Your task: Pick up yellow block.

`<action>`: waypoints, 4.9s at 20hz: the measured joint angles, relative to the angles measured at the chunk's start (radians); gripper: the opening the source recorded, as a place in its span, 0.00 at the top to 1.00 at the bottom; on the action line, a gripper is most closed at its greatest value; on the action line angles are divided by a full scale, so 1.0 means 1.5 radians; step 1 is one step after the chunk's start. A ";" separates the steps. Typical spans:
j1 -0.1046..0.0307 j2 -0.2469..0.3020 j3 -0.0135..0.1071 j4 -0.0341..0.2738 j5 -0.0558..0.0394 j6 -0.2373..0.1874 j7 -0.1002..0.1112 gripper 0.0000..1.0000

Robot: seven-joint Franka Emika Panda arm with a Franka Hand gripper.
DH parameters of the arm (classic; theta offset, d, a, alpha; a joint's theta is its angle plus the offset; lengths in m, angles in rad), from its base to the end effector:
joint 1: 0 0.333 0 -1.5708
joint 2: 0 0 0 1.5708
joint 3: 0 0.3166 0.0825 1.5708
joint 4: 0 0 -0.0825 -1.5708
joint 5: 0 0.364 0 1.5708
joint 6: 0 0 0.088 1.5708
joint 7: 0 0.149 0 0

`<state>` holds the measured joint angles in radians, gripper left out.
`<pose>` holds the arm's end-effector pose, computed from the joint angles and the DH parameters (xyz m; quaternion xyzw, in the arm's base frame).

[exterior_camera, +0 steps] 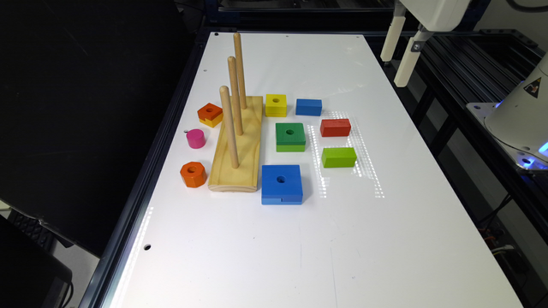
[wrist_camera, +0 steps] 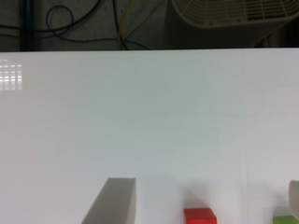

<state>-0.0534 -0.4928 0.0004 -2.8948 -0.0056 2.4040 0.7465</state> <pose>0.3170 -0.0170 0.2888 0.9220 -0.3873 0.0016 0.0015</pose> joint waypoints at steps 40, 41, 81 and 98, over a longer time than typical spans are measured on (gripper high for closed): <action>-0.034 0.038 0.000 0.041 -0.0016 0.010 -0.026 0.00; -0.036 0.043 0.000 0.044 -0.0016 0.013 -0.028 0.00; -0.081 0.177 0.000 0.165 -0.0026 0.029 -0.071 0.00; -0.100 0.250 0.001 0.238 -0.0027 0.029 -0.089 0.00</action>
<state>-0.2031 -0.1177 0.0014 -2.5378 -0.0096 2.4481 0.6125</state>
